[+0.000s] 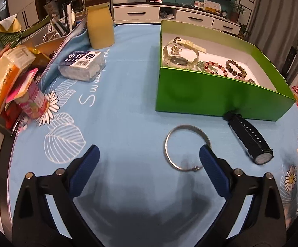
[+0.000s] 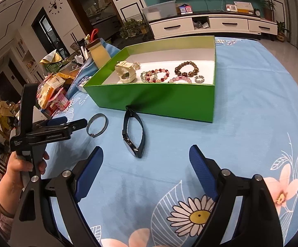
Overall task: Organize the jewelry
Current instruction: 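Withdraw both open tools from the box toward the silver bangle and black watch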
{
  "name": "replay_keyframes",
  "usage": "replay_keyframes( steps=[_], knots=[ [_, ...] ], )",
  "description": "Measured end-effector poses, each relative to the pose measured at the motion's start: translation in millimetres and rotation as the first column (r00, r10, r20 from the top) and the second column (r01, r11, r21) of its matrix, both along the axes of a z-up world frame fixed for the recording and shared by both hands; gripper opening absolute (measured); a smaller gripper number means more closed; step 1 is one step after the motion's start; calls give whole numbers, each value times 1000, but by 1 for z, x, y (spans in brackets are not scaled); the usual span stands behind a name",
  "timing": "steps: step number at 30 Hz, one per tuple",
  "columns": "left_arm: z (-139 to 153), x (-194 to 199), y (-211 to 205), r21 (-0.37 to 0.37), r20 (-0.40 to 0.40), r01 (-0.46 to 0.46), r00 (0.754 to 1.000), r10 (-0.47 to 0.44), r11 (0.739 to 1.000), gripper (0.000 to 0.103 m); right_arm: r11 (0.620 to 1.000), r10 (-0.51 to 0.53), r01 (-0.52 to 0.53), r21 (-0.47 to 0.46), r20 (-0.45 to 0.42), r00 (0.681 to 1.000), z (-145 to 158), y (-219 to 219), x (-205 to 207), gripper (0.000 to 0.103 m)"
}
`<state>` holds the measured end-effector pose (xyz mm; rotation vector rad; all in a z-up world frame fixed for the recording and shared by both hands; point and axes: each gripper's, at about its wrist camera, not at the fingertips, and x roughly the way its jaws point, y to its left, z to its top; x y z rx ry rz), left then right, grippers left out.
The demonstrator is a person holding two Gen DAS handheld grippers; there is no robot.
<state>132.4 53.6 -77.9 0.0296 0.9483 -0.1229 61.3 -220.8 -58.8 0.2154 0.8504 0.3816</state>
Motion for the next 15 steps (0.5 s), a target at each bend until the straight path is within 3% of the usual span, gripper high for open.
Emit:
replay_keyframes(
  steps=[15],
  knots=[
    [-12,23,-11,29,12,73,997,-74,997,70,1000,-4,4,5,-14,1000,-6,0,8,86]
  ],
)
